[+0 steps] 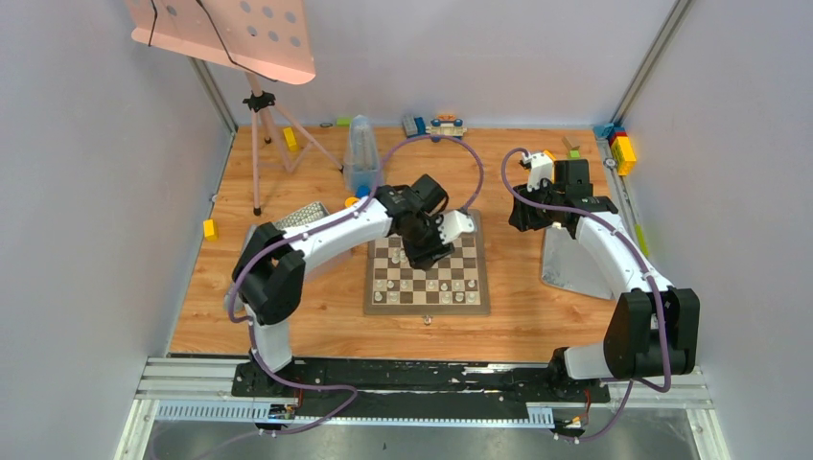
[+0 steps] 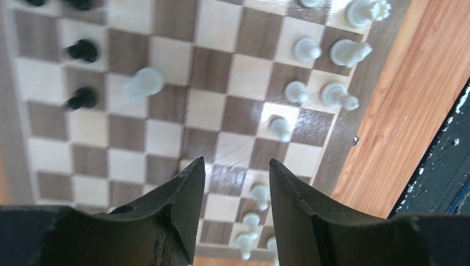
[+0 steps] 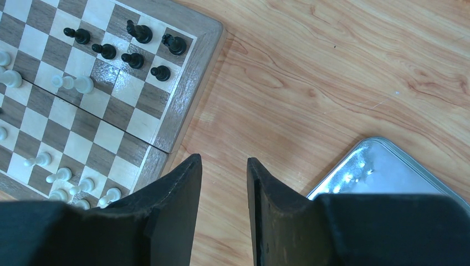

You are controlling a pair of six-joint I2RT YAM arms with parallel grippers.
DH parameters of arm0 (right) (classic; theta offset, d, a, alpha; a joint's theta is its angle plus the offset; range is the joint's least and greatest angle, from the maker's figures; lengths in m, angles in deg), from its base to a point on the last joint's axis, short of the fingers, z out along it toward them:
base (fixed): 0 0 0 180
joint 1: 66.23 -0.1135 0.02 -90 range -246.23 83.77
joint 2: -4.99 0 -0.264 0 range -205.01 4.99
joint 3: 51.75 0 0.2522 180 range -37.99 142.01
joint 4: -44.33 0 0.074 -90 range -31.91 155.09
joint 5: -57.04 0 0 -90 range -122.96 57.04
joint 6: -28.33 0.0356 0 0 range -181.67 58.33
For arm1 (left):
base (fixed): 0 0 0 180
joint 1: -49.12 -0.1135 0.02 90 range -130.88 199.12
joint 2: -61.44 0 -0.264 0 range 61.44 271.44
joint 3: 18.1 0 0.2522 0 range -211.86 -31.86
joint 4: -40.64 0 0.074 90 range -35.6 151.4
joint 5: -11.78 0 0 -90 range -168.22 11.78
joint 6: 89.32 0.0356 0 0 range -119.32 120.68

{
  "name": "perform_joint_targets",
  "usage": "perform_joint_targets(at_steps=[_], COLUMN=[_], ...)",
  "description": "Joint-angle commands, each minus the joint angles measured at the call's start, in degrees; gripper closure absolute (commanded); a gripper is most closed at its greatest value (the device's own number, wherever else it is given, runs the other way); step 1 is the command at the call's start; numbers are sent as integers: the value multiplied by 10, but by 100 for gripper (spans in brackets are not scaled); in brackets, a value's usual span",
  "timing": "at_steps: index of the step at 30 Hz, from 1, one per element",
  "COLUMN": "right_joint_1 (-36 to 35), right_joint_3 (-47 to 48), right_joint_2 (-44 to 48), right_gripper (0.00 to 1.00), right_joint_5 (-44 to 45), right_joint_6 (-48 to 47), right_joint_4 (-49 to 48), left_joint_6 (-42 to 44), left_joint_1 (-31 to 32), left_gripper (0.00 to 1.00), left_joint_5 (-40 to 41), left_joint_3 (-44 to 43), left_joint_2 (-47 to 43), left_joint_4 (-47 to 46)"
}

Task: Set up the chess pieces on the board
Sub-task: Place the chess piece on the chessboard, then pick up the chess piece from the chessboard.

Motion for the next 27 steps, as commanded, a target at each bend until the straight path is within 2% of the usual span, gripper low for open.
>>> perform_joint_targets(at_steps=[1, 8, 14, 27], right_joint_1=[-1, -1, -1, -1], right_joint_3=[24, 25, 25, 25], right_joint_2=[-4, -8, -10, -9], right_gripper=[64, 64, 64, 64], right_joint_5=[-10, -11, -10, -9], right_joint_6=[-5, -5, -5, -6], right_joint_4=[0, 1, 1, 2], left_joint_6=[-18, -27, -24, -24], left_joint_1=[-41, -87, -90, -90], left_gripper=[46, 47, 45, 50], left_joint_5=[12, 53, 47, 18], left_joint_3=[-8, -10, -20, -27], left_joint_2=[-68, -69, -42, 4], left_joint_4=[1, 14, 30, 34])
